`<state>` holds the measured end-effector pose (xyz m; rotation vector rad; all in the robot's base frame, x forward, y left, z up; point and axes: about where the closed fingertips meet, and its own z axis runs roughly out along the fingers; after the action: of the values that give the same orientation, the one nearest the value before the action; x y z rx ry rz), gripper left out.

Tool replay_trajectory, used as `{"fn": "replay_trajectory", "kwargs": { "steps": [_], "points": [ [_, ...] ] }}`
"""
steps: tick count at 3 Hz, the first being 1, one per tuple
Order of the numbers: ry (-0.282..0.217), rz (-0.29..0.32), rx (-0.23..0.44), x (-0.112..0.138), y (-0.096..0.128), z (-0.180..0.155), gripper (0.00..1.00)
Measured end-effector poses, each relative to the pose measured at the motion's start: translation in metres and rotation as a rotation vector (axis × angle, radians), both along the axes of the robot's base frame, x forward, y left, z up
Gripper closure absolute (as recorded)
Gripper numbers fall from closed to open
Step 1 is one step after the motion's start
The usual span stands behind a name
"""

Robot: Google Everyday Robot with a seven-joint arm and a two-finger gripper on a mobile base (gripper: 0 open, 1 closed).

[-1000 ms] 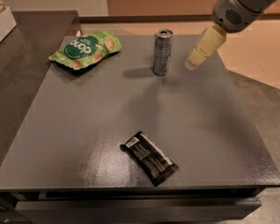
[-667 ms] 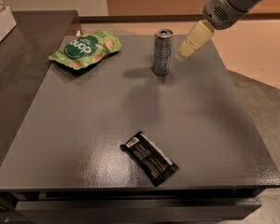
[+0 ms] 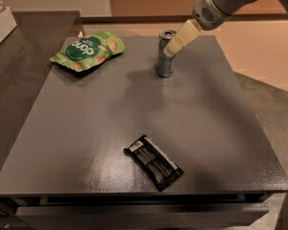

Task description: Move redbull can near rxbar chocolate

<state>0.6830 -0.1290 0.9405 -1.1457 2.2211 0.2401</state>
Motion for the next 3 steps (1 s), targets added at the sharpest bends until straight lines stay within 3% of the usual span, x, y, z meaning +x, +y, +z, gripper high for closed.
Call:
{"fn": "replay_trajectory", "kwargs": {
  "steps": [2,3],
  "points": [
    [0.026,0.033,0.03,0.006,0.024,-0.01,0.0],
    [0.041,0.045,0.033,0.005,0.03,-0.016,0.14]
  ]
}}
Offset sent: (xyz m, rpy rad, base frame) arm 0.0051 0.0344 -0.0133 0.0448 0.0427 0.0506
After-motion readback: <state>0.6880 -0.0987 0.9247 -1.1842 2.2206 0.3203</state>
